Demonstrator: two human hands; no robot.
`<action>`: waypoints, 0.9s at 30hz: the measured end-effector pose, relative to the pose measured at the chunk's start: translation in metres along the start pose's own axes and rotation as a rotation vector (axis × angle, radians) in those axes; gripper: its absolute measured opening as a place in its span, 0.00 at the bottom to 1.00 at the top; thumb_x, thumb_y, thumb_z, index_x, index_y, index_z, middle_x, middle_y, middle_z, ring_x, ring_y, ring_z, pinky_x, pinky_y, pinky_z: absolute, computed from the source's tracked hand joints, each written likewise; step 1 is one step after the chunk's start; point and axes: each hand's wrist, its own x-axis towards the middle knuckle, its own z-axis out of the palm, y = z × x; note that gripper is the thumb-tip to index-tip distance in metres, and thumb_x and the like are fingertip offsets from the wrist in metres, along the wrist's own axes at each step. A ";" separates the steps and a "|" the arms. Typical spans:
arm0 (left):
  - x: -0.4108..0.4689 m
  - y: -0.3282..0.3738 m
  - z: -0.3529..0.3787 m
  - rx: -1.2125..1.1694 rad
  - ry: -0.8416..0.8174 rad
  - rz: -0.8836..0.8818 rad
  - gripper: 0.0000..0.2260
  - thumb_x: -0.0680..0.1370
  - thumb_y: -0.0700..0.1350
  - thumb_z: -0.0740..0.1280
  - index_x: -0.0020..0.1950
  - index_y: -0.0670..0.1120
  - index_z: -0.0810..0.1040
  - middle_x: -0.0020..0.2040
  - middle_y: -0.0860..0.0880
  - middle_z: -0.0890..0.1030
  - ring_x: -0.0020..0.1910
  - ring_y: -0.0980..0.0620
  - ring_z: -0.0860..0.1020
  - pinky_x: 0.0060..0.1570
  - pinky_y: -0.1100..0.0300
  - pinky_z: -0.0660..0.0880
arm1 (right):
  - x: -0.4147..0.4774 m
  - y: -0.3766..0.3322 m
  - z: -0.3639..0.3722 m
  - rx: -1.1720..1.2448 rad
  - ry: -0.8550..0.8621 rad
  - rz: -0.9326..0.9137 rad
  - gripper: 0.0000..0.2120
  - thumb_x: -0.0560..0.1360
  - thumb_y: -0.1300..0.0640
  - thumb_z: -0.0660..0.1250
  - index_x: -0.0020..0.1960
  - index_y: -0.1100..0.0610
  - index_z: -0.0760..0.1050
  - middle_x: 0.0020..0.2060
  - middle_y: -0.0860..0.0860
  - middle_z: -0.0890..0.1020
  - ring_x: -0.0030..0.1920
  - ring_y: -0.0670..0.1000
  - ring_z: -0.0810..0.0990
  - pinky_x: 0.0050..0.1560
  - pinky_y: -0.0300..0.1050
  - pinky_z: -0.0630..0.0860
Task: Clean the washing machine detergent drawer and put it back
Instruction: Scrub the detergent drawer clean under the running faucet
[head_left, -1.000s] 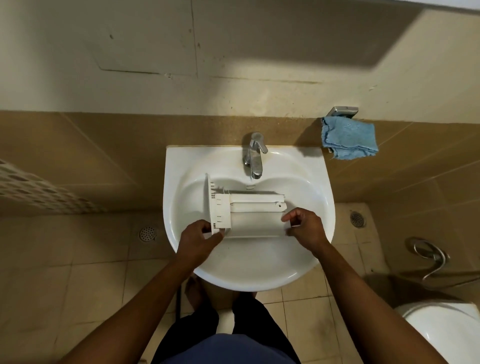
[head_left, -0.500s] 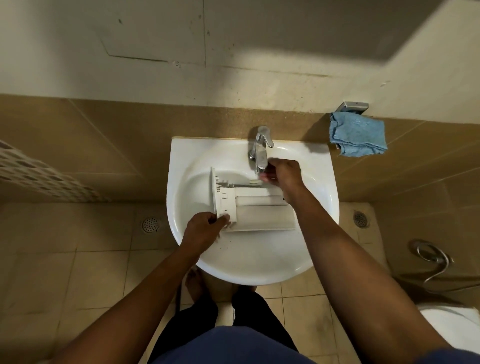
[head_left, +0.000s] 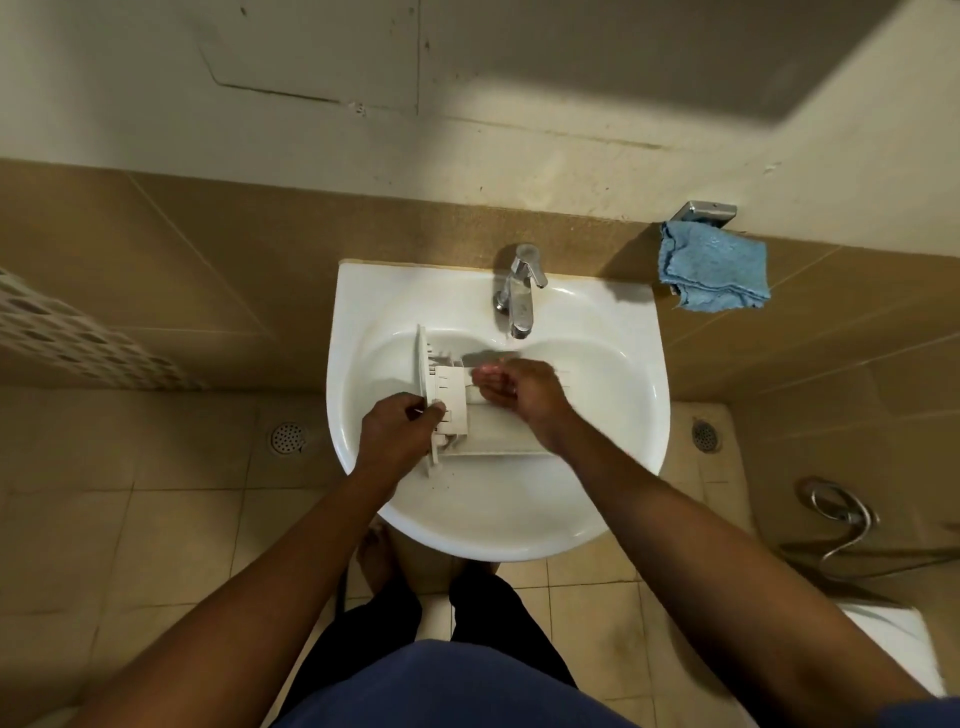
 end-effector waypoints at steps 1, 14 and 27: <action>0.002 0.001 -0.001 -0.002 -0.003 -0.004 0.11 0.81 0.50 0.72 0.57 0.45 0.85 0.47 0.51 0.87 0.43 0.52 0.85 0.45 0.54 0.84 | -0.009 0.012 0.001 -0.153 -0.039 -0.127 0.11 0.82 0.58 0.65 0.56 0.60 0.85 0.52 0.55 0.86 0.56 0.53 0.84 0.63 0.46 0.78; -0.004 0.004 0.007 0.029 0.096 0.010 0.09 0.78 0.47 0.74 0.44 0.42 0.81 0.38 0.45 0.85 0.38 0.45 0.85 0.45 0.42 0.84 | -0.044 0.051 -0.039 -1.257 0.360 -0.769 0.11 0.77 0.55 0.61 0.42 0.58 0.79 0.38 0.57 0.83 0.38 0.62 0.82 0.39 0.50 0.77; -0.008 0.008 0.004 0.025 0.031 -0.041 0.09 0.81 0.48 0.70 0.54 0.42 0.78 0.42 0.50 0.83 0.35 0.49 0.83 0.43 0.46 0.84 | -0.001 -0.001 -0.055 -0.749 0.443 -0.370 0.12 0.73 0.50 0.66 0.41 0.53 0.86 0.36 0.50 0.87 0.41 0.54 0.86 0.49 0.49 0.82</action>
